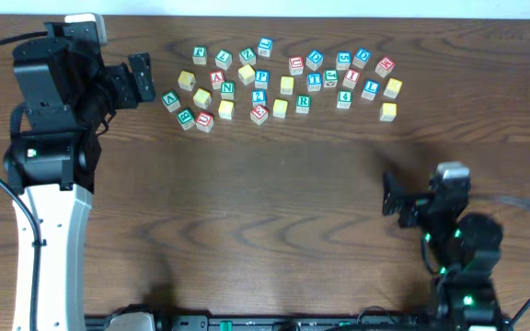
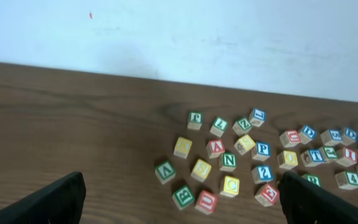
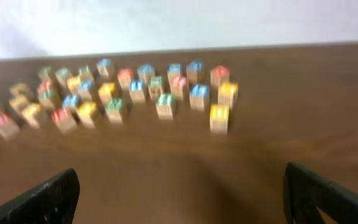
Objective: Spell out CORL
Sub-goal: 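Raise the left arm and move its gripper over the block cluster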
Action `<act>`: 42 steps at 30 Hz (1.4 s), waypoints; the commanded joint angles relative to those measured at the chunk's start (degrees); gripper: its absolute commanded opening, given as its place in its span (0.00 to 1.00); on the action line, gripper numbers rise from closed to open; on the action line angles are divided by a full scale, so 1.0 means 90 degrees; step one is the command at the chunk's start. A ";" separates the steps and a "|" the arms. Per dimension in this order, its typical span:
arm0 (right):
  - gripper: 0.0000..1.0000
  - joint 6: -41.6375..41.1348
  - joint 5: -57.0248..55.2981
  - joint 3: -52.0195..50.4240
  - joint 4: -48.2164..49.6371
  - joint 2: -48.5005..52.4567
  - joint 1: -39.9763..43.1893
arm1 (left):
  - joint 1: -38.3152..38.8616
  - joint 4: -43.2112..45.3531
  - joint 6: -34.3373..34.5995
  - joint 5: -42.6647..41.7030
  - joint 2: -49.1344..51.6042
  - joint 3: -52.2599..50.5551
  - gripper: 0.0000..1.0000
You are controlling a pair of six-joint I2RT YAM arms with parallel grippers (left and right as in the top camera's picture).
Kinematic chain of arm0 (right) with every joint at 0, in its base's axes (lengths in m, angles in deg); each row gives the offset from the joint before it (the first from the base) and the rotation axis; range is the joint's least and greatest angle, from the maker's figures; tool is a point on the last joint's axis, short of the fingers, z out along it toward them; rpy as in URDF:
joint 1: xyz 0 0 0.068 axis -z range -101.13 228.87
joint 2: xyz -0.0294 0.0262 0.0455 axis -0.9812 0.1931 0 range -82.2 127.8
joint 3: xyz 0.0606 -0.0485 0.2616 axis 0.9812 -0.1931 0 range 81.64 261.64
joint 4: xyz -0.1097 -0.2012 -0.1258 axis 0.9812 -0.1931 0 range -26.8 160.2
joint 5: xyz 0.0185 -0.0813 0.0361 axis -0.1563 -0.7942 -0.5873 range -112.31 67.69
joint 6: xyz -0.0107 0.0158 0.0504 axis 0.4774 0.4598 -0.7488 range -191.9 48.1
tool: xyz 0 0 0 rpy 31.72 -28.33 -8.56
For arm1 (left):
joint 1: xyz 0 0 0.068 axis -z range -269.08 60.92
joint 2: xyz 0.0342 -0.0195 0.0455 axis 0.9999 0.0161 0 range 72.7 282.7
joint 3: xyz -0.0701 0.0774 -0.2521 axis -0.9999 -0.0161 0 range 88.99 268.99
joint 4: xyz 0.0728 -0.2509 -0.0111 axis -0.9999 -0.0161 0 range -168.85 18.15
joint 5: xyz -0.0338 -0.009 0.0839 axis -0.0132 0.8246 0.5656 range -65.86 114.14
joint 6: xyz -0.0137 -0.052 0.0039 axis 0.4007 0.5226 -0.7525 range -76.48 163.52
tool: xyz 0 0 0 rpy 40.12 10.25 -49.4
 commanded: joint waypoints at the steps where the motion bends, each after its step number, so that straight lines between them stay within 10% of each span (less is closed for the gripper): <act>1: 0.99 0.0044 0.0100 0.1411 -0.0102 0.1226 0.0083 | 0.0024 -0.0051 0.0112 0.0058 -0.0005 0.0138 0.98; 21: 0.99 0.0556 0.1518 1.1239 -0.6071 0.8675 -0.0097 | 0.0024 -0.0653 0.0163 0.0058 -0.0002 0.0134 0.98; 42: 0.99 0.0041 0.0889 1.2016 -0.6088 1.0423 -0.1581 | 0.0024 -0.1015 0.0206 0.0058 0.0141 0.0121 0.98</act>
